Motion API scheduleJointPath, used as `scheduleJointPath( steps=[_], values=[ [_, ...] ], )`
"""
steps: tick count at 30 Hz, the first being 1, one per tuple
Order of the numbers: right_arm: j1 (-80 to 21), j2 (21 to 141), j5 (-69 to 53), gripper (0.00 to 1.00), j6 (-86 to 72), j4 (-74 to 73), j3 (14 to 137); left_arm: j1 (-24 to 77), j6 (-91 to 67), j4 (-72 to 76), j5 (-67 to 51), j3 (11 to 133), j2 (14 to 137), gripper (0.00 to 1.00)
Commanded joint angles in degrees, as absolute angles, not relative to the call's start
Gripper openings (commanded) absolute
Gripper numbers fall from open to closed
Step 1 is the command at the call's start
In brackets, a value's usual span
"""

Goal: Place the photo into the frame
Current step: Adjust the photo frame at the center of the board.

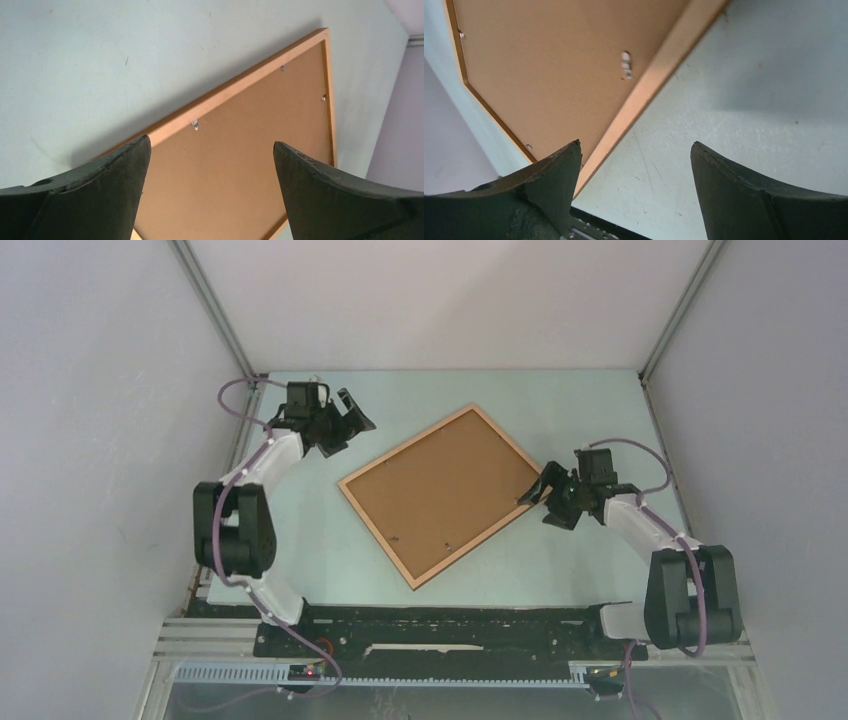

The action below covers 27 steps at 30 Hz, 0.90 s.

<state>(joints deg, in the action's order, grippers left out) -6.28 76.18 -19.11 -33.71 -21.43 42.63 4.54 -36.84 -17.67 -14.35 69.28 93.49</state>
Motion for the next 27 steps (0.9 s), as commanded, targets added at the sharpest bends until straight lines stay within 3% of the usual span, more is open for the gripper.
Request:
scheduleJointPath(
  steps=[1, 7, 16, 27],
  values=[
    [-2.7, 76.1, -27.9, 0.87, -38.5, -11.8, 38.7, 3.3, -32.3, -20.9, -20.0, 79.4, 102.3, 1.0],
    [-2.9, 81.1, -28.7, 0.87, -37.5, -8.4, 39.4, 3.1, -29.1, -25.2, -23.8, 85.1, 112.4, 1.0],
    [-5.6, 91.5, -26.6, 0.84, -39.9, -7.9, 43.7, 3.1, -32.4, -24.1, -31.6, 77.4, 114.1, 1.0],
    [-9.3, 98.0, -17.1, 0.84, -36.7, -17.5, 53.7, 3.0, -34.0, -18.6, -36.5, 56.8, 99.6, 1.0]
  ],
)
